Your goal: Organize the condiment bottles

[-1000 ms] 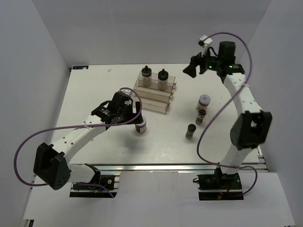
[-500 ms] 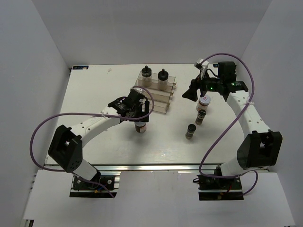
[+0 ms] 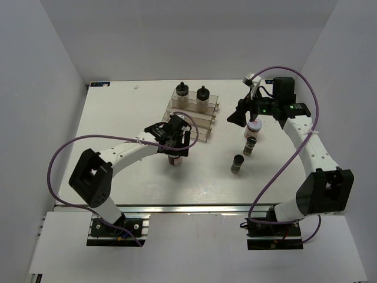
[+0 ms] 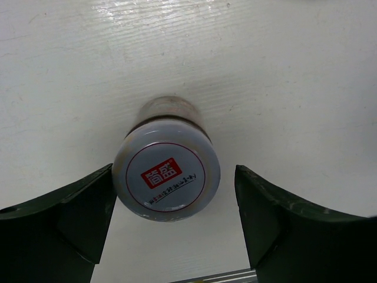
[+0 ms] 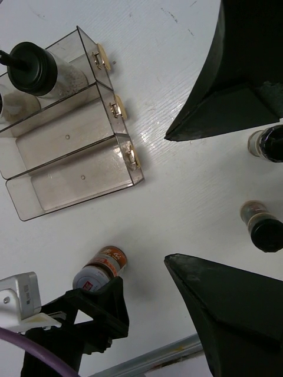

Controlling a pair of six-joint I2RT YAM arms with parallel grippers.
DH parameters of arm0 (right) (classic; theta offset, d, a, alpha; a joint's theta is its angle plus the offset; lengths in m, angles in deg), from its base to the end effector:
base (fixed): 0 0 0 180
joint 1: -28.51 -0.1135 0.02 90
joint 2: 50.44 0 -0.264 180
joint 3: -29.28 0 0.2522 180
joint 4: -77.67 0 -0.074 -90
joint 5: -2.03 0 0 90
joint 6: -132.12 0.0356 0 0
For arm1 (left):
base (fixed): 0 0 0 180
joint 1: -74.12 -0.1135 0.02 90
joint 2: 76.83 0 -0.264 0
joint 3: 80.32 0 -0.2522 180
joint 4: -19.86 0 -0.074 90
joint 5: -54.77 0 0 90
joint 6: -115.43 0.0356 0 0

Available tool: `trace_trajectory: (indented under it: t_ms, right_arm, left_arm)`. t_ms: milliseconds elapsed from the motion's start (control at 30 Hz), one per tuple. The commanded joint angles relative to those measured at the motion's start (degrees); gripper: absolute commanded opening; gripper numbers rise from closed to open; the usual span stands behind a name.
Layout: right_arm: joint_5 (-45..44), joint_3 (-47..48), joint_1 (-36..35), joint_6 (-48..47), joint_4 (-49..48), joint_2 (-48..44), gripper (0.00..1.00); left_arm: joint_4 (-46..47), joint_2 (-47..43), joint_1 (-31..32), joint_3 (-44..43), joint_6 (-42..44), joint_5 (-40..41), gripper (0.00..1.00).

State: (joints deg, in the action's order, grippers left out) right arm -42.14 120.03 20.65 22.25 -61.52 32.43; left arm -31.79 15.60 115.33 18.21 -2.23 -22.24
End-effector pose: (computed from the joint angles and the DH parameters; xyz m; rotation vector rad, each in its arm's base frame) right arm 0.3135 0.0691 0.3563 -0.9163 1.8133 0.7198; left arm 0.2526 -0.2106 0.2328 0.2369 2.6102 -0.1150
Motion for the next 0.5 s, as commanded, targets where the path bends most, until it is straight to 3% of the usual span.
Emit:
trace_trajectory:
  t_ms: [0,333,467]
  right_arm:
    - [0.32,0.35,0.21,0.72,-1.38,-0.61,0.82]
    - [0.49,0.00,0.21,0.02,-0.51,-0.52,0.82]
    - [0.67,-0.44,0.21,-0.25,-0.07,-0.78,0.80]
  left_arm:
    - [-0.78,0.65,0.89,-2.87,-0.29,0.19,0.88]
    - [-3.68,3.20,2.03,-5.60,-0.73,4.84,0.72]
    - [-3.77,3.47,2.03,-6.82,-0.38,5.38,0.53]
